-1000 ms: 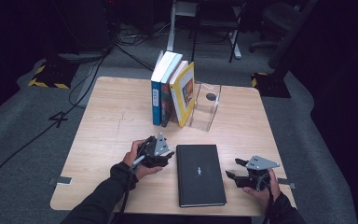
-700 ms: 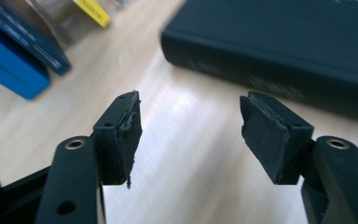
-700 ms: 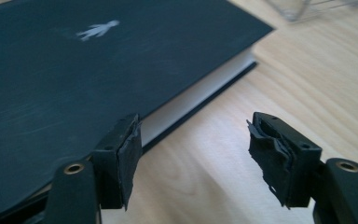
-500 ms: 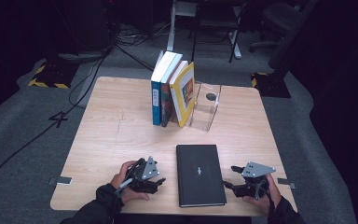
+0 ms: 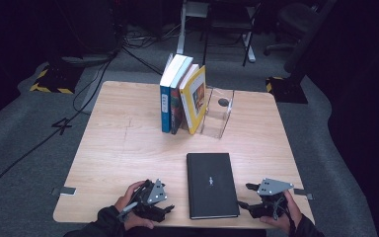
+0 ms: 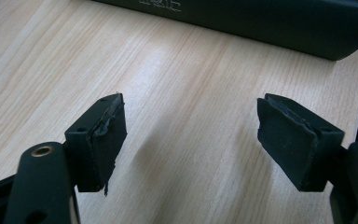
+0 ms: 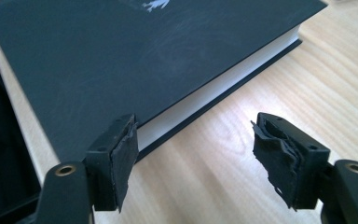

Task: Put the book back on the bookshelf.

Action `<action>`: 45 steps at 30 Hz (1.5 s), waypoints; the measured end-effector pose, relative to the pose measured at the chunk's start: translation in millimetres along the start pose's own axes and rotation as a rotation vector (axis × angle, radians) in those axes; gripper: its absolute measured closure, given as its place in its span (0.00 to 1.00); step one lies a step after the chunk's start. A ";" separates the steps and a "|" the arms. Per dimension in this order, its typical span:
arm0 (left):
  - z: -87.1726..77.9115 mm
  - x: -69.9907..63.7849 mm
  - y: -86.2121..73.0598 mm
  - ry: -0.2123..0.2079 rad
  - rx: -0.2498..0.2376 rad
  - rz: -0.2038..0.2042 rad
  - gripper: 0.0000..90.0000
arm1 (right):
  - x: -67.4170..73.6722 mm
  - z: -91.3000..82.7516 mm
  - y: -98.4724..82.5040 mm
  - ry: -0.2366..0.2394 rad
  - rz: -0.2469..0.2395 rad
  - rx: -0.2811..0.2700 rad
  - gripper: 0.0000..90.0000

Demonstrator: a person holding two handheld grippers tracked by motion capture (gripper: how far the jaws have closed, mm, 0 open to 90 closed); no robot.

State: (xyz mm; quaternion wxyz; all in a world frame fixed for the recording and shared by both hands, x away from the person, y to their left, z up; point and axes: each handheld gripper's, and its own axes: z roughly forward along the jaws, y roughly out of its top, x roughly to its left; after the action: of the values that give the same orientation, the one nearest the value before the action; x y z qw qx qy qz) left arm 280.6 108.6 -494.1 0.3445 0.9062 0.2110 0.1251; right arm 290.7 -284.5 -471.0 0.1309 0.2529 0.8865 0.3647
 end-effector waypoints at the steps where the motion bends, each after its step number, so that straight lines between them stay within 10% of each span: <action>1: 1.4 -0.5 0.1 -0.001 0.005 -0.003 0.27 | 0.3 -0.5 -0.9 0.006 0.001 0.009 0.35; 11: 11.3 3.0 -3.6 -0.079 -0.023 -0.051 0.22 | -0.1 5.5 -12.6 0.067 -0.011 0.102 0.35; 25: 13.8 -16.2 3.2 -0.127 -0.004 -0.004 0.19 | 10.2 16.4 -7.9 0.123 -0.063 0.061 0.34; 45: 19.4 -9.3 7.8 -0.070 -0.015 -0.027 0.19 | 24.5 35.8 9.0 0.102 -0.067 -0.005 0.30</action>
State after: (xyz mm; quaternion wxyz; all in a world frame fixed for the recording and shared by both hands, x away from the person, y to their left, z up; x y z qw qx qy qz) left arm 282.0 87.9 -503.8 0.3600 0.9045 0.2100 0.0902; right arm 288.3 -244.9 -490.8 0.0983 0.2039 0.8992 0.3745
